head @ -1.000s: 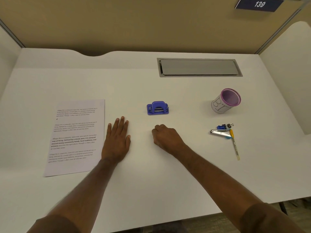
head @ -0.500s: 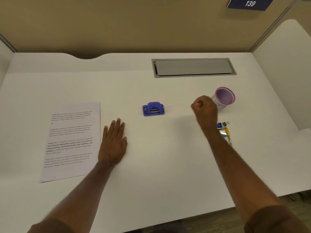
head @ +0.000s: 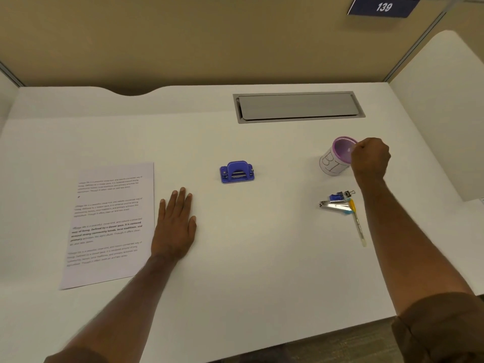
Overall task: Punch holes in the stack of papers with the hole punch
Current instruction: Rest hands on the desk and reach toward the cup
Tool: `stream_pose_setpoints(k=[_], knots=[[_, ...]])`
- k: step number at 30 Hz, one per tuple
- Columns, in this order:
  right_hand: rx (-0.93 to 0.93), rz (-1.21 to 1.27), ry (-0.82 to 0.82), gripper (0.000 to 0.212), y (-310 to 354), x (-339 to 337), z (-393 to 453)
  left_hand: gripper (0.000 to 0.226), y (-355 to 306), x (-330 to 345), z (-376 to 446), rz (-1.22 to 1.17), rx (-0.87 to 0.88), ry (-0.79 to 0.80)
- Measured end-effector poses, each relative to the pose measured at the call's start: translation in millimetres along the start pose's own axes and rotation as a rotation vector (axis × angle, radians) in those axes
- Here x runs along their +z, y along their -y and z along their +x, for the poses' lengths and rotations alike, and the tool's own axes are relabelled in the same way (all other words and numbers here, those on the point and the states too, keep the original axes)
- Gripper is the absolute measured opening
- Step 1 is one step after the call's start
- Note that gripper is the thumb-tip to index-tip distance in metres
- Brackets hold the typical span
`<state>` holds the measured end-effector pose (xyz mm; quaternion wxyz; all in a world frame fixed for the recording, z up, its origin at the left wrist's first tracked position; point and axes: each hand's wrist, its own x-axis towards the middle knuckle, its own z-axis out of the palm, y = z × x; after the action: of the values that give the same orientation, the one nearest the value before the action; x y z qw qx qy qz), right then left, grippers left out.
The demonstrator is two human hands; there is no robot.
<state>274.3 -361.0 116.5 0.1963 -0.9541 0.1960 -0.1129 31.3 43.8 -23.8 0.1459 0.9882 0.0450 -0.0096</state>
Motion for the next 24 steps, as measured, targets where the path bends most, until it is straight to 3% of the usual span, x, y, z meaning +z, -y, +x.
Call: stream_pose_setpoints(k=[10,13,15,17,19,22,24], knots=[[-0.138,0.163,-0.108,0.035,-1,-3,-11,0.065,-1,-2,0,-0.009,0.005,-0.005],[-0.332,0.334,-0.122,0.033,6,4,-49,0.065,-1,-2,-1,-0.011,0.005,-0.004],[-0.465,0.401,0.001,0.031,3,22,-90,0.065,-2,-3,-1,-0.011,0.005,-0.003],[-0.524,0.34,0.209,0.032,-6,50,-134,0.065,-2,-3,-1,-0.009,0.005,0.0],[-0.549,0.153,0.382,0.047,-16,79,-173,0.066,-2,-4,-2,-0.007,0.004,0.002],[-0.597,-0.136,0.379,0.063,-15,112,-213,0.066,-4,-6,-1,-0.011,0.007,0.002],[-0.597,-0.153,0.34,0.064,-2,116,-231,0.066,-5,-7,0,-0.008,0.01,0.004]])
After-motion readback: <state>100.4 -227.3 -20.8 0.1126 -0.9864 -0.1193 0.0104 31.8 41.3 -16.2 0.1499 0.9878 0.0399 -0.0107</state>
